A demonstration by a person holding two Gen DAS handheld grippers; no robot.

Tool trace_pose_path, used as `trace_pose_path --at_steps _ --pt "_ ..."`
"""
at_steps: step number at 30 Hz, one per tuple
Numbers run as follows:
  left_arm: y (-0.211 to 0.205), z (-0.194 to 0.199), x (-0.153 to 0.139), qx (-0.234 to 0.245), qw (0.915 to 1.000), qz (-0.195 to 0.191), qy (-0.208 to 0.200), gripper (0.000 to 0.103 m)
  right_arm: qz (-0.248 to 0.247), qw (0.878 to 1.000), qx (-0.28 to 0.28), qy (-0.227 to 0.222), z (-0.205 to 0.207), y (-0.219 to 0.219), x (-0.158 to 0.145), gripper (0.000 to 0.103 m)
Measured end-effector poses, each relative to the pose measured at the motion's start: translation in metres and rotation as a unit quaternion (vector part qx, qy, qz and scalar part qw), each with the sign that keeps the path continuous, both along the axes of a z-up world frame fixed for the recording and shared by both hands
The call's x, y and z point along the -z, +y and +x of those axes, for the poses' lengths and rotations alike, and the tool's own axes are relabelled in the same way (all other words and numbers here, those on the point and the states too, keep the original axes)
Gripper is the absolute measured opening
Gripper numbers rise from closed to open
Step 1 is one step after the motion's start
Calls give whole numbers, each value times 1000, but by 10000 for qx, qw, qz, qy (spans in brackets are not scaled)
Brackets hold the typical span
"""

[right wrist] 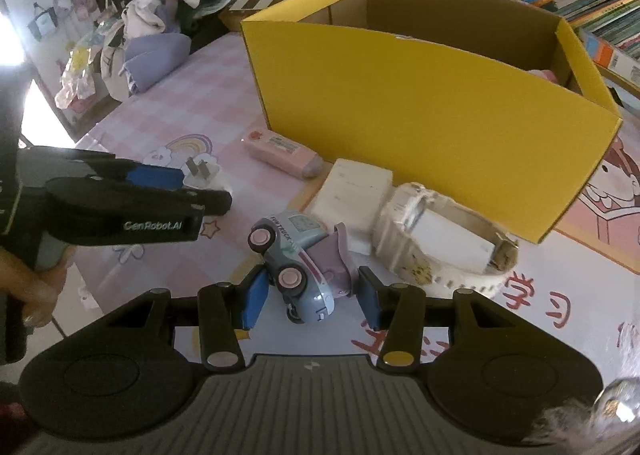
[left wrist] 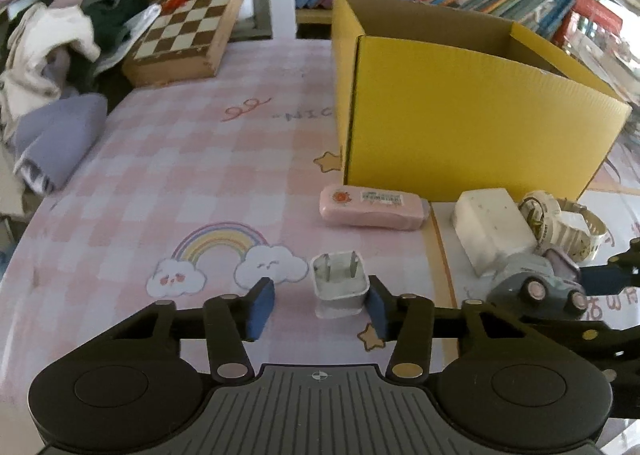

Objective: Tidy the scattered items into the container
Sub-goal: 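Grasp the white plug adapter with the left gripper while the right gripper grasps the grey toy car, then lift the plug and toy car over the yellow box and release both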

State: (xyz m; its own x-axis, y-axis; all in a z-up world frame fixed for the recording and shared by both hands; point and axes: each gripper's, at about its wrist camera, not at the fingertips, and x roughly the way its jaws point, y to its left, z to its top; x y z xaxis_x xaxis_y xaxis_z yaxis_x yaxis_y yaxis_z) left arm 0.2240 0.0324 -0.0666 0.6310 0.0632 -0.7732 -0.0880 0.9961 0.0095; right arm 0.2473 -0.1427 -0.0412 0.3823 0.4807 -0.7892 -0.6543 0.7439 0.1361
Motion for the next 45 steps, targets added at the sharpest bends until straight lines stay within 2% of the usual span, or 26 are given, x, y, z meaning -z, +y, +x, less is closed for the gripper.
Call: trace_pose_path --at_steps 3,5,11,26,32,38,45 --pt "-2 0 0 115 9999 62 -27 37 2 10000 60 8 -1 -3 0 45" --pt "-6 0 0 197 9997 94 -48 28 8 9999 114 12 -1 -6 0 45" --pt "-3 -3 -3 306 9995 46 -74 27 85 9995 303 29 0 -12 -3 45" --pt "-6 -28 -55 623 9944 -157 -838 27 486 9963 704 -91 -5 -31 -30 45" --pt "-15 -26 -79 844 9892 -157 -1186 27 752 9931 801 -419 -5 -41 -55 45" --pt "-25 -17 -100 993 9829 7 -1553 27 979 9884 884 -752 7 -52 -81 45" --pt "-32 15 -124 1109 9754 198 -1894 27 1217 9821 715 -1244 41 -55 -114 45"
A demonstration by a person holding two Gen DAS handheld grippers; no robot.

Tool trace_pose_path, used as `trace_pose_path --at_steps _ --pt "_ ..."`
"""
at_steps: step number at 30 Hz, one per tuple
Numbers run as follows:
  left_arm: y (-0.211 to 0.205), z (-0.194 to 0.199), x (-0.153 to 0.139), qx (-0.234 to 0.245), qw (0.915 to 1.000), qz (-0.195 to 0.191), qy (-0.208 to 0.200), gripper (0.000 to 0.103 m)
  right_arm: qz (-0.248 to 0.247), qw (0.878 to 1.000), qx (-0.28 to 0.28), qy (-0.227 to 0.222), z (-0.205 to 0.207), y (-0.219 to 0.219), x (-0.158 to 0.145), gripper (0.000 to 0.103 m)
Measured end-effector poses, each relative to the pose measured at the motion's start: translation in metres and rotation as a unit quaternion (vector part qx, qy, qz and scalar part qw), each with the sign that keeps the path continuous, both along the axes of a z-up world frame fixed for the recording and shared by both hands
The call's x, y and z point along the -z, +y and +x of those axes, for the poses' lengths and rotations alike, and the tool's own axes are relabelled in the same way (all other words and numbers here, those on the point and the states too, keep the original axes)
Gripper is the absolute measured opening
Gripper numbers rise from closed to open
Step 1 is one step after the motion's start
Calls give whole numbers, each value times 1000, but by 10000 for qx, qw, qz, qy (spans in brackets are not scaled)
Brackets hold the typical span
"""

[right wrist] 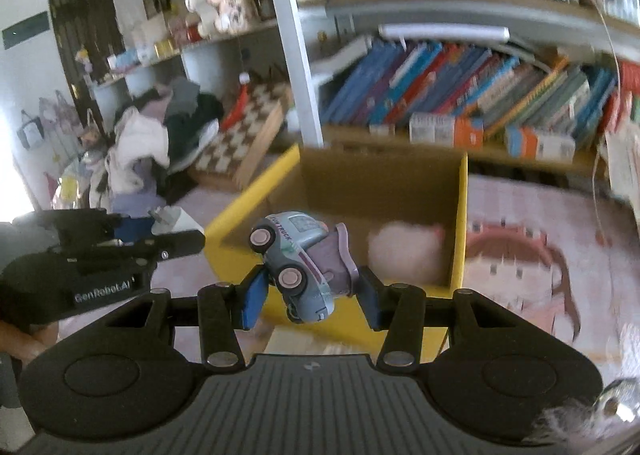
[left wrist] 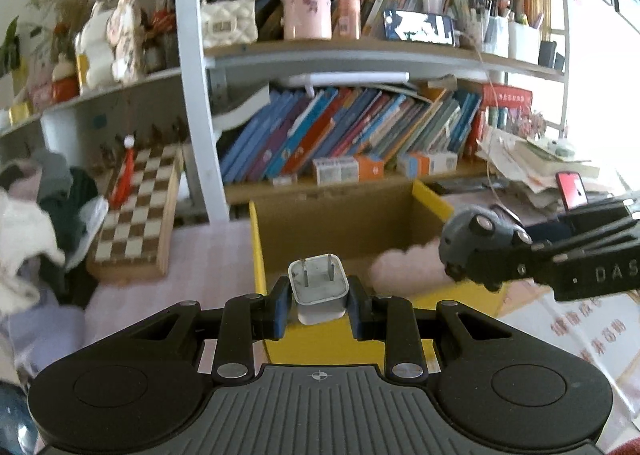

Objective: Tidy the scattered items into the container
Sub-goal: 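Lift the plug and toy car over the yellow box and release both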

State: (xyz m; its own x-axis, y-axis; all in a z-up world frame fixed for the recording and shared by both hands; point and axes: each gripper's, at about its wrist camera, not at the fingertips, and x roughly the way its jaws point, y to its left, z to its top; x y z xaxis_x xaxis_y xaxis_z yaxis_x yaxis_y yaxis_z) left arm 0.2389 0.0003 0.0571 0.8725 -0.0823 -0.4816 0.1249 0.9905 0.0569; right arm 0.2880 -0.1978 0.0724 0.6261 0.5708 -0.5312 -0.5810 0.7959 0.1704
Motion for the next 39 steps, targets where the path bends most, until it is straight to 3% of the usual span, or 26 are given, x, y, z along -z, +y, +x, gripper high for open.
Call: trace_pose_path --at_steps 8,13,18,22,28,32,37,39 --pt "-4 50 -8 -17 9996 288 -13 27 -264 9990 -152 -340 72 13 -16 45" --pt "-3 85 0 -10 9985 446 304 27 -621 9970 -349 -307 112 28 -6 45" --pt "-8 129 19 86 9945 723 755 27 -1099 9921 -601 12 154 58 14 45" --pt "-11 162 35 75 9886 975 1149 27 -1683 9821 -826 210 179 85 35 46" --pt "-12 196 51 89 9820 1053 1564 27 -2460 9627 -1081 303 202 101 62 46" --pt "-14 209 64 133 9765 974 1918 27 -2738 9524 -1254 472 211 106 76 46" --pt "-20 216 67 228 9736 1137 1966 28 -2969 9417 -1458 611 218 110 92 46" --pt "-23 216 69 285 9719 1259 1967 28 -2985 9402 -1481 701 222 110 94 39"
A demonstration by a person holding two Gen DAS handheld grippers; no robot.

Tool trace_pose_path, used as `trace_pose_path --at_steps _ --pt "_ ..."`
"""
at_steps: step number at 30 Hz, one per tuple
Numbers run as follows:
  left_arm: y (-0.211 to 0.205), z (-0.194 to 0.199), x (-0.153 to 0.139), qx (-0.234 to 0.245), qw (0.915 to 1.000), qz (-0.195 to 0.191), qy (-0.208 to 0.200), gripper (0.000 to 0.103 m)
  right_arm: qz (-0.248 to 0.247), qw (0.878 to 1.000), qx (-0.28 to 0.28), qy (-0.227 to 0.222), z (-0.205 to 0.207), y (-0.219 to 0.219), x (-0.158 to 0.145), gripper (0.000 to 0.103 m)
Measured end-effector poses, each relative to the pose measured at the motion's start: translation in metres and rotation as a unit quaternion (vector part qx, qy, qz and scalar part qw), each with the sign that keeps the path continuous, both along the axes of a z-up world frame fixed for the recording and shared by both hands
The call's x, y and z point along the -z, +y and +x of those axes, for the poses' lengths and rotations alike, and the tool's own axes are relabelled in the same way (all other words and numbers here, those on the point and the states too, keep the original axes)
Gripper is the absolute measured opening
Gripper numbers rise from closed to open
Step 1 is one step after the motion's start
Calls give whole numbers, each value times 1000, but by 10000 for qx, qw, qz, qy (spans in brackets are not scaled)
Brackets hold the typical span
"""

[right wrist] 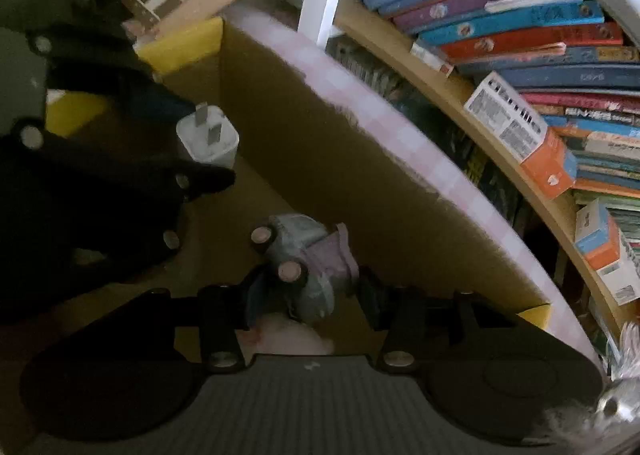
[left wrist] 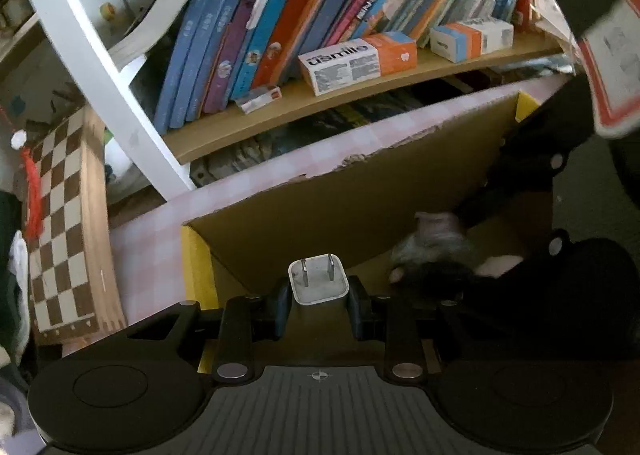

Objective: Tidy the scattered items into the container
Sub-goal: 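Lift the plug and toy car over the yellow box and release both, then withdraw both tools from the box toward the white watch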

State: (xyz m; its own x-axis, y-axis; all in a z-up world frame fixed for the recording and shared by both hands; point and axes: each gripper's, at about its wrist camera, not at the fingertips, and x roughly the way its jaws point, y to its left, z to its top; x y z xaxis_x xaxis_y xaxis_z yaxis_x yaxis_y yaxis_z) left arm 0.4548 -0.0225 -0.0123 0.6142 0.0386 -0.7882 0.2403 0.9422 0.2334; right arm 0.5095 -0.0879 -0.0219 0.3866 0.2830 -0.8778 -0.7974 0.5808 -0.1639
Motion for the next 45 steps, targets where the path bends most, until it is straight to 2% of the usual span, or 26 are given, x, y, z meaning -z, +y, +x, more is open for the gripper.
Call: trace_pose_path --at_steps 7,12,14,16,21,24,26,28,36,39,45 --pt "-1 1 2 114 9999 -64 64 31 77 9999 -60 118 3 -1 -2 40" --pt "-1 -1 0 127 9999 -58 85 36 179 9998 -54 -31 0 -4 -9 51" --pt "0 -5 -4 108 9999 -77 22 41 202 9997 -16 -145 -3 -8 -13 64" --pt "2 -9 -9 73 9998 -158 -47 47 292 9993 -4 -221 -8 -13 -19 68" --pt "7 -23 -25 -26 9992 -255 -297 56 579 9976 138 -365 -19 -29 -40 70" --pt "6 -35 -38 -30 9983 -241 -525 66 805 9953 248 -488 -28 -38 -55 70" --pt "6 -44 -47 -28 9972 -244 -702 72 948 9932 314 -604 -38 -44 -65 75" --pt "6 -54 -56 -9 9959 -310 -854 73 1037 9909 376 -768 -47 -50 -74 81" --pt "5 -97 -80 65 9905 -512 -1278 76 1378 9823 539 -1148 -94 -68 -104 81" --pt "6 -115 -87 71 9873 -627 -1456 78 1449 9787 634 -1311 -114 -72 -110 85" --pt "13 -154 -103 8 9794 -852 -1832 79 1562 9695 910 -1654 -154 -83 -118 85"
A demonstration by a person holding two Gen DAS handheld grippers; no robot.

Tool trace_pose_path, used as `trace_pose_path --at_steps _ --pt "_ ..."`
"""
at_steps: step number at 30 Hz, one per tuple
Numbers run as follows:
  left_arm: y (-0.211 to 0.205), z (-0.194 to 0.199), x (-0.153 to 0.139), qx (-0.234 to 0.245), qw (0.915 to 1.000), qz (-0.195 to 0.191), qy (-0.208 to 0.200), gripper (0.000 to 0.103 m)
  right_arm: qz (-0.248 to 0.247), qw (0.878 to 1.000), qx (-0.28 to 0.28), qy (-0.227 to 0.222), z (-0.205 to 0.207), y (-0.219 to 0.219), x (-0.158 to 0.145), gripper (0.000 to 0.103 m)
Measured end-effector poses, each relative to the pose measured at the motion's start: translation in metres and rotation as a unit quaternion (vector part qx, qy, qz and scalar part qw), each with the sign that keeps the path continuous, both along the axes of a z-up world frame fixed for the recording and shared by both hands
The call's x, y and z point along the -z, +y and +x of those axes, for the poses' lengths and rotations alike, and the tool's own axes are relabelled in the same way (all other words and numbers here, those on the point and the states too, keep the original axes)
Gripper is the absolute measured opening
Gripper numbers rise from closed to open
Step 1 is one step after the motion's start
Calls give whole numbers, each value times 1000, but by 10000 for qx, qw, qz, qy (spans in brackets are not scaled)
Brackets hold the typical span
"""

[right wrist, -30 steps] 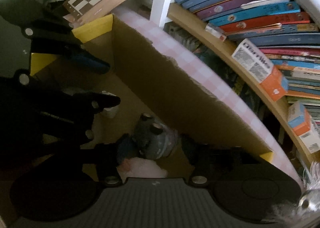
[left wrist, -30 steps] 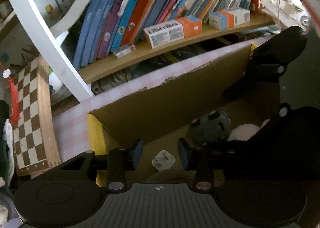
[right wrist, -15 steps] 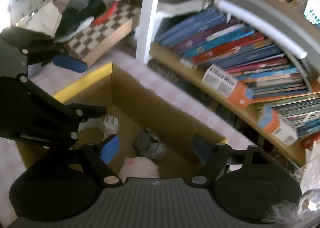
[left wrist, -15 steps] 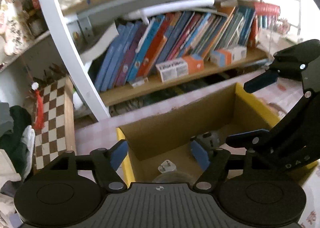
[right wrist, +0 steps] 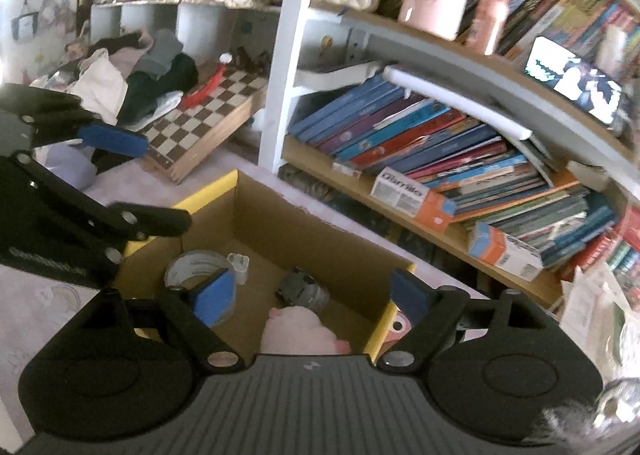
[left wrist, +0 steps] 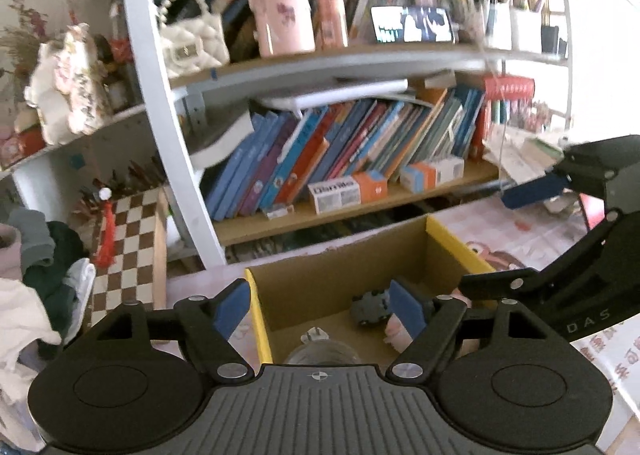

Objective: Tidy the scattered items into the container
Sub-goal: 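Withdraw both tools from the box toward the white watch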

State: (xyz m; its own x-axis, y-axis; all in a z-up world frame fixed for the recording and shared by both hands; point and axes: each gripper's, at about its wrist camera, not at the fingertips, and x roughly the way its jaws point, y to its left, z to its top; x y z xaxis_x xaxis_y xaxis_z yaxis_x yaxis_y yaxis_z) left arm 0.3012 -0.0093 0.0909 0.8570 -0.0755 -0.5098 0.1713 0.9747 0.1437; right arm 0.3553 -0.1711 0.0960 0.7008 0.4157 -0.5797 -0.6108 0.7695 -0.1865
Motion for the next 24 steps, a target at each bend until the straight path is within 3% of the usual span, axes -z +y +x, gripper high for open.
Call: trace_pose_path --at_steps 6,11,16,24 --pt "10 -33 -6 -112 9998 -96 -113 80 235 9991 340 -135 -34 -14 -5 86" --pt "22 -63 -1 -331 9991 -227 -153 87 468 9961 715 -230 -63 -27 -3 89" --pt "27 -88 13 -480 9984 -295 -77 87 739 9901 1188 -84 -88 -39 12 89" --pt "25 -116 48 -507 9968 -471 407 87 857 9826 1582 469 -122 -39 49 89"
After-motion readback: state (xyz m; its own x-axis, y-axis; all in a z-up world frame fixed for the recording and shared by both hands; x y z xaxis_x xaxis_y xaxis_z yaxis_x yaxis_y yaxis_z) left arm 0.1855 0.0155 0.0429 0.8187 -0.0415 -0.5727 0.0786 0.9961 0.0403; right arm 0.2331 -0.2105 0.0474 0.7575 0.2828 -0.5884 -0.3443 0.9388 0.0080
